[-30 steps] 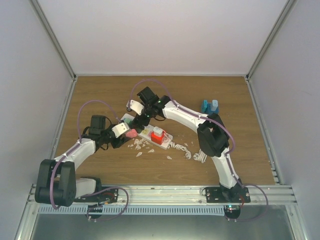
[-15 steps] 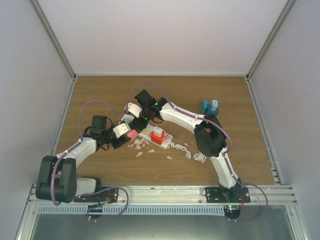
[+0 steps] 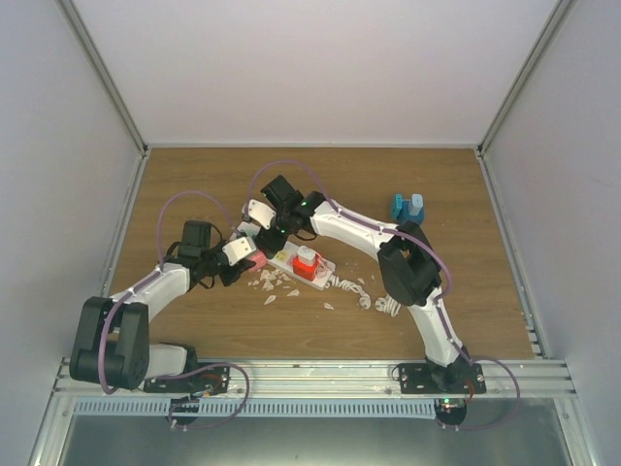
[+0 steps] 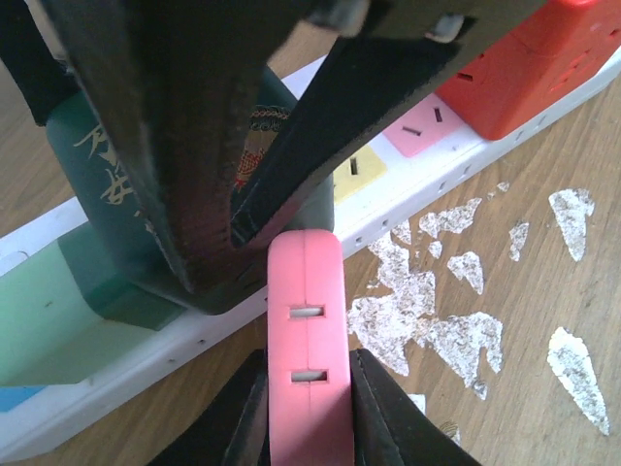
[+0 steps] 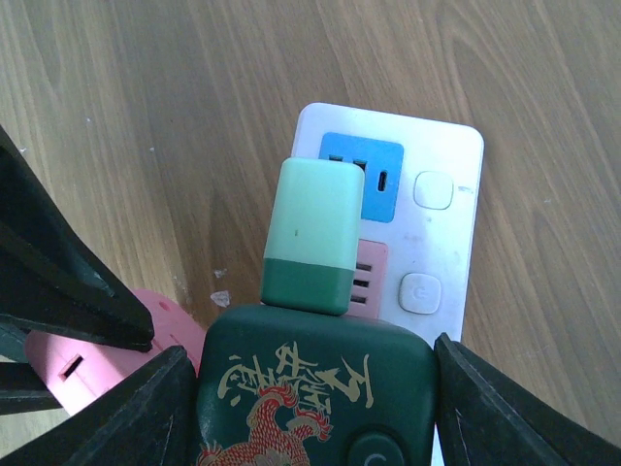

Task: Pull the plug off the socket

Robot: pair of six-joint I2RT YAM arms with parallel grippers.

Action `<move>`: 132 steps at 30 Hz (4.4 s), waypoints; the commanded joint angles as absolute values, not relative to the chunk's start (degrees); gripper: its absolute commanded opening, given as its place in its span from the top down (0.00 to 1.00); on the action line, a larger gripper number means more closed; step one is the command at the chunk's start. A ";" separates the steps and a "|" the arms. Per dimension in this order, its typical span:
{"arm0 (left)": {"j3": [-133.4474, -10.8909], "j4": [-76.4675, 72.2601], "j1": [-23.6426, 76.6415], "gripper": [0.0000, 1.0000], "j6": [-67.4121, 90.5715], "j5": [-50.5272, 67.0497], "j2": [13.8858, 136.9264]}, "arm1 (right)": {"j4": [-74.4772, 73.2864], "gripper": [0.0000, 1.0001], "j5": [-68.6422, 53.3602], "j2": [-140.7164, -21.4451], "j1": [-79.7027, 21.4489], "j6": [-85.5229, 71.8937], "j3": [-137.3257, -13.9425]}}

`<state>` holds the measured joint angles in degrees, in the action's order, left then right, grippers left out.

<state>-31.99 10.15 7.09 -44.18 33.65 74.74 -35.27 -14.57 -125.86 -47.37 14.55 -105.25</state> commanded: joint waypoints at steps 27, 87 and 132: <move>-33.30 29.97 2.95 0.98 -57.04 46.25 61.61 | -36.01 0.16 -15.39 -120.67 -46.72 16.01 -105.71; -55.55 37.81 7.14 0.99 -38.47 70.54 53.83 | -45.59 0.07 -59.75 -92.78 -44.48 34.10 -91.38; -67.93 17.06 -17.97 1.00 -19.68 53.82 94.37 | -30.76 0.01 -47.58 -87.37 -35.16 22.65 -80.84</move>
<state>-62.94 22.79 -15.97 -23.03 59.55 89.19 -31.94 -46.48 -88.60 -35.27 22.17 -81.84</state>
